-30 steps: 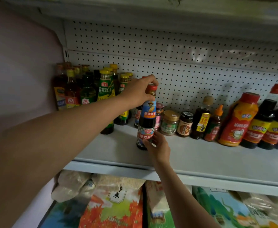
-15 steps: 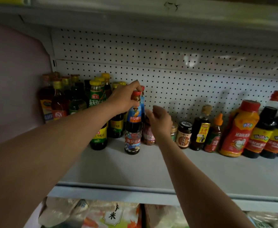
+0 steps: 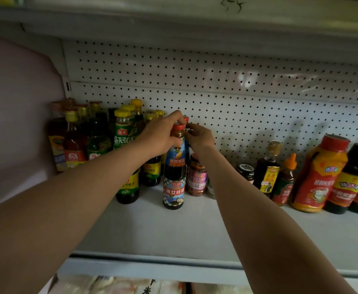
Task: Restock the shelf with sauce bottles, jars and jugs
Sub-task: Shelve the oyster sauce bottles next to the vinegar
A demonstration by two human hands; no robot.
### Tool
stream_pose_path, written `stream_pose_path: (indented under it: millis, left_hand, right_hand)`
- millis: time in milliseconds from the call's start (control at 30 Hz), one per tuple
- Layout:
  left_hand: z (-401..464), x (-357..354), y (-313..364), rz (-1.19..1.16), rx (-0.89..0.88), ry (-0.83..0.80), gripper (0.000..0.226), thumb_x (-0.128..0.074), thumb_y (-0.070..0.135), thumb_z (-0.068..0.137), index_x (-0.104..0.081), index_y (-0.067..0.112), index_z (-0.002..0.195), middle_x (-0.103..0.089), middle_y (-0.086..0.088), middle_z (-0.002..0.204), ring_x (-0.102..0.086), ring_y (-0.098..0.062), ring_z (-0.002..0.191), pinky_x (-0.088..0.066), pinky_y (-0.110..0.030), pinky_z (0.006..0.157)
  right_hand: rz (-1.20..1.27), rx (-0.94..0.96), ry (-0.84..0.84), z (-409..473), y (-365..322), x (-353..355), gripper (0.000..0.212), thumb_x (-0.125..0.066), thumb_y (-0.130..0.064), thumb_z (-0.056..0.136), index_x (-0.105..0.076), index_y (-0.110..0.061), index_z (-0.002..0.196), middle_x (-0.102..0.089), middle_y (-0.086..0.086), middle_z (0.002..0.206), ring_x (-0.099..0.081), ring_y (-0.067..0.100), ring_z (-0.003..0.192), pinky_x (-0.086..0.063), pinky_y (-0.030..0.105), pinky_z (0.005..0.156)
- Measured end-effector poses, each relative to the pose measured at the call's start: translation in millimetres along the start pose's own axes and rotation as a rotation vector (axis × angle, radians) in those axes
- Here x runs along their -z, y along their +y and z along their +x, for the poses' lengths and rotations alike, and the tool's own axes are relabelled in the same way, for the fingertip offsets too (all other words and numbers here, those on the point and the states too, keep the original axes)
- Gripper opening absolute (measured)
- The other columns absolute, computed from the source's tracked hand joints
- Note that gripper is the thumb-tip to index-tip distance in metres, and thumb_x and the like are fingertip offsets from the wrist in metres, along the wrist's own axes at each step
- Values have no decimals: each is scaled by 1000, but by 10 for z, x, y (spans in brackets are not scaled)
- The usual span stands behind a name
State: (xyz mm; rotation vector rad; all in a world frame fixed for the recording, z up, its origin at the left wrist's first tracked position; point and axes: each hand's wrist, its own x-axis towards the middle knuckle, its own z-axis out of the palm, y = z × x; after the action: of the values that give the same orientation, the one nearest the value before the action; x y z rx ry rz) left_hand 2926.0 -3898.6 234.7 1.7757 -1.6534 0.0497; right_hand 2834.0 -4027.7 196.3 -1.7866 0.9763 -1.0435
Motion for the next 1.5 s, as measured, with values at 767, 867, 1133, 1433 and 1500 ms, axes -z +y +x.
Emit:
stream_pose_path:
  millis: [767,867,1133,1433,1500]
  left_hand:
    - [20,21,-13,-35,21,-41,42,-70,10,88,-51,25,122,-58,1,112,-60,-19,97,-50,-26,72]
    - [39,19,-38,-26,40,-55,44,-70,10,88,-50,27,124,-59,-1,117,-60,-20,99,-48,-21,68]
    - [-102,-76,15,-47,74,64,55,-72,16,87,-50,33,135,-59,-3,128,-58,-19,107,-48,-28,81]
    - [-841,-174,81,-273,330,241,79,-78,21,83,-34,28,149,-52,-8,141,-56,-23,122,-48,-36,99]
    - [-1129,-253,21,-311,428,221,78,-79,24,82,-36,27,147,-55,-9,137,-60,-23,116,-49,-32,92]
  right_hand:
    - [227,-108,-60,-181,58,129,52,-62,-53,94,-64,-17,132,-67,3,129,-63,22,114,-52,42,101]
    - [272,-85,-52,-259,106,197,57,-62,-53,94,-60,-14,136,-65,4,132,-63,19,108,-53,32,87]
    - [285,-60,-4,-587,349,392,49,-65,-50,93,-65,-14,126,-70,3,119,-67,21,108,-52,48,102]
    - [184,-105,7,-1208,565,508,36,-76,-32,89,-68,-19,121,-70,-6,108,-67,11,96,-58,34,83]
    - [142,-100,-9,-1394,605,459,41,-79,-31,85,-65,-19,121,-70,-4,108,-67,15,97,-58,35,82]
